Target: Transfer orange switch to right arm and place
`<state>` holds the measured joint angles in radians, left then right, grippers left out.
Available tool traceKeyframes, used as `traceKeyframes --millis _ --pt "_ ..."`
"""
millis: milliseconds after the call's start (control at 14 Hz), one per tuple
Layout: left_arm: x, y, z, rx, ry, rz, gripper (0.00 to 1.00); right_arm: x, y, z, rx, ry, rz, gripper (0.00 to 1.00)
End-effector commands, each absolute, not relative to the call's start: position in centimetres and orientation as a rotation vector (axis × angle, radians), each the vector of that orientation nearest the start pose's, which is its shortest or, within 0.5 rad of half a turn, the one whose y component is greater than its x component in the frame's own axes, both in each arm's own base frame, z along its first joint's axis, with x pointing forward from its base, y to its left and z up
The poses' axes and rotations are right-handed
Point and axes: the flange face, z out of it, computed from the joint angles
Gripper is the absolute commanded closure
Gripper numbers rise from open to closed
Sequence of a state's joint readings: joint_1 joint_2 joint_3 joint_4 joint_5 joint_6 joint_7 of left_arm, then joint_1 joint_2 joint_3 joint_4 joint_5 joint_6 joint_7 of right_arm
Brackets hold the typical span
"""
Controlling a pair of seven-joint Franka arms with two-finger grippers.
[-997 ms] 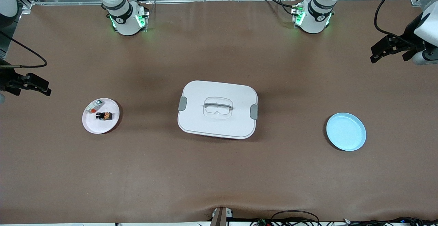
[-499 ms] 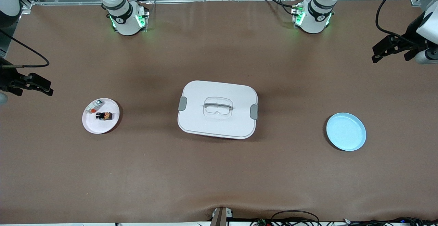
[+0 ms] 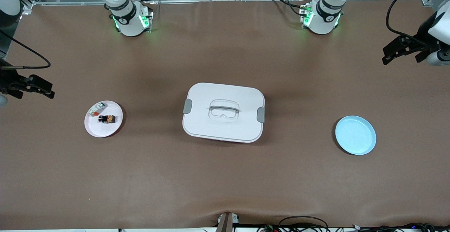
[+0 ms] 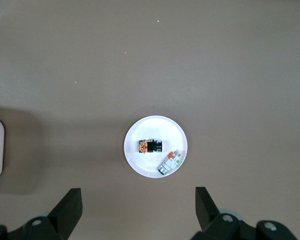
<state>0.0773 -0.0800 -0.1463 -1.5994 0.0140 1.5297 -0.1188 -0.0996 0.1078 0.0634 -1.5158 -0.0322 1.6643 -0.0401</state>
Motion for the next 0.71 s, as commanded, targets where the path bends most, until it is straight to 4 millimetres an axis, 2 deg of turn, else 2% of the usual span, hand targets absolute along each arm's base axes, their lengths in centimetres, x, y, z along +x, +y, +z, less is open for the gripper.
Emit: traceKeyframes --millis 0,71,641 --pt "52.02 -3.5 65.66 -3.102 -0.065 -0.018 0.0 59.76 -2.25 60.27 -3.159 -0.001 -0.062 0.0" --pt "52.02 -3.5 65.66 -3.102 -0.065 -0.018 0.0 59.76 -1.81 60.33 -3.16 -0.011 -0.063 0.0" --pt "51.17 -3.72 66.07 -3.098 -0.063 -0.028 0.0 59.75 -2.28 60.77 -3.174 0.014 -0.074 0.0"
